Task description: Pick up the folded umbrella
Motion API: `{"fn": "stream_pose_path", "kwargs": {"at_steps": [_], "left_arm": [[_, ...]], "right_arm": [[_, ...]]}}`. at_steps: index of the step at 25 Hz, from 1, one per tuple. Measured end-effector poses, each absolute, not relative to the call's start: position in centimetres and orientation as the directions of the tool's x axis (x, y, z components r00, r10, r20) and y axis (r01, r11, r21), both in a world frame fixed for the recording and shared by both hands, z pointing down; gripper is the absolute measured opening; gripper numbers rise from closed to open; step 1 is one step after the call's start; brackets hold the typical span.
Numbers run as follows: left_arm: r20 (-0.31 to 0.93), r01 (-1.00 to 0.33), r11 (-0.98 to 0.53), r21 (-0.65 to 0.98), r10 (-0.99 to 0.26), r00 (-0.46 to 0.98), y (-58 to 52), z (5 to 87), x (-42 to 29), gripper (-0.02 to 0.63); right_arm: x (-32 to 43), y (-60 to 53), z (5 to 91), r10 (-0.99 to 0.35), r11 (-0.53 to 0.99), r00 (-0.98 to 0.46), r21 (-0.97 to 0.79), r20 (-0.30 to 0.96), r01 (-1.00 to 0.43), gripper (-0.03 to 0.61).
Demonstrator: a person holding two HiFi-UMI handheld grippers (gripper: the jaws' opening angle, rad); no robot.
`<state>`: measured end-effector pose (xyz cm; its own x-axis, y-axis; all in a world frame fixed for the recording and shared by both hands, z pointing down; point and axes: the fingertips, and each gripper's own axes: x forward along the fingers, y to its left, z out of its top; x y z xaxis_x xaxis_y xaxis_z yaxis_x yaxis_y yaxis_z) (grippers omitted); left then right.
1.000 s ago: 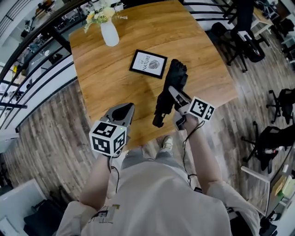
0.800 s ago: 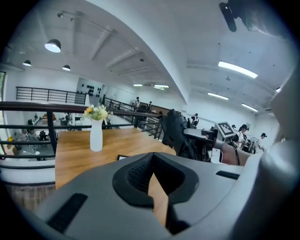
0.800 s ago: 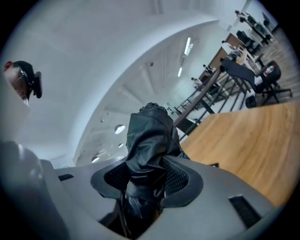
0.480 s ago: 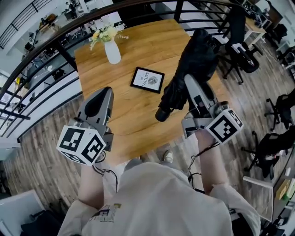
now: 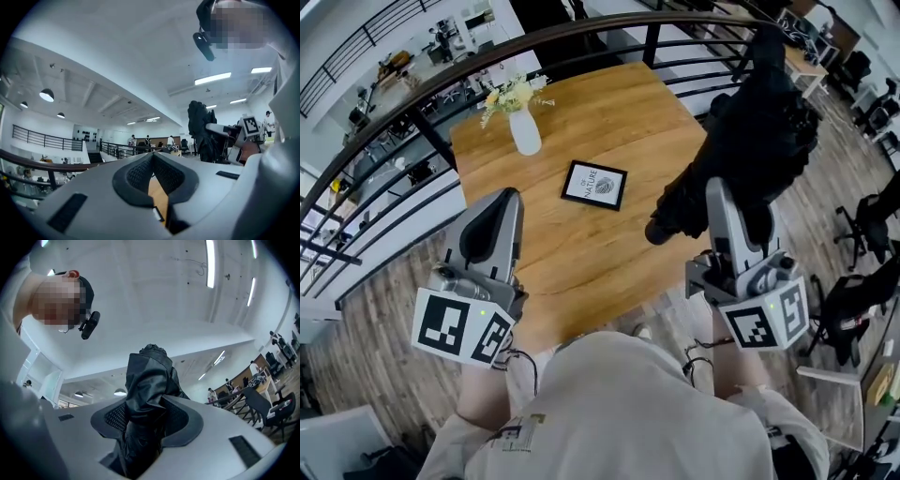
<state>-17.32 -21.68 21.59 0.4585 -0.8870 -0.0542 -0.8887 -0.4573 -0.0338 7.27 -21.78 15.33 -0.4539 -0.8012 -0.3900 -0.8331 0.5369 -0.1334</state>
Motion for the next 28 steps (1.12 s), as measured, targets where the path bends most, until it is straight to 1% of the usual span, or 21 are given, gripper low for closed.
{"fn": "stream_pose_path", "kwargs": {"at_steps": [5, 7, 18, 28], "left_arm": [[-0.046, -0.885, -0.435, -0.167, -0.893, 0.448, -20.3, 22.9, -15.5, 0.017], [-0.037, -0.881, -0.431, -0.194, -0.894, 0.446, -19.5, 23.7, -14.8, 0.017], [0.089, -0.866, -0.47, -0.168, -0.883, 0.462, -19.0, 29.1, -13.7, 0.017], [0.089, -0.867, -0.471, -0.165, -0.882, 0.463, -19.3, 28.9, -13.9, 0.017]], "right_arm": [[8.0, -20.2, 16.0, -0.81, 0.506, -0.451, -0.06, -0.374, -0.86, 0.219], [8.2, -19.5, 16.8, -0.815, 0.506, -0.459, -0.05, -0.353, -0.861, 0.219], [7.1, -19.8, 21.5, -0.835, 0.529, -0.505, -0.064, -0.219, -0.846, 0.219], [6.9, -20.2, 22.8, -0.847, 0.522, -0.508, -0.06, -0.157, -0.851, 0.219]]}}
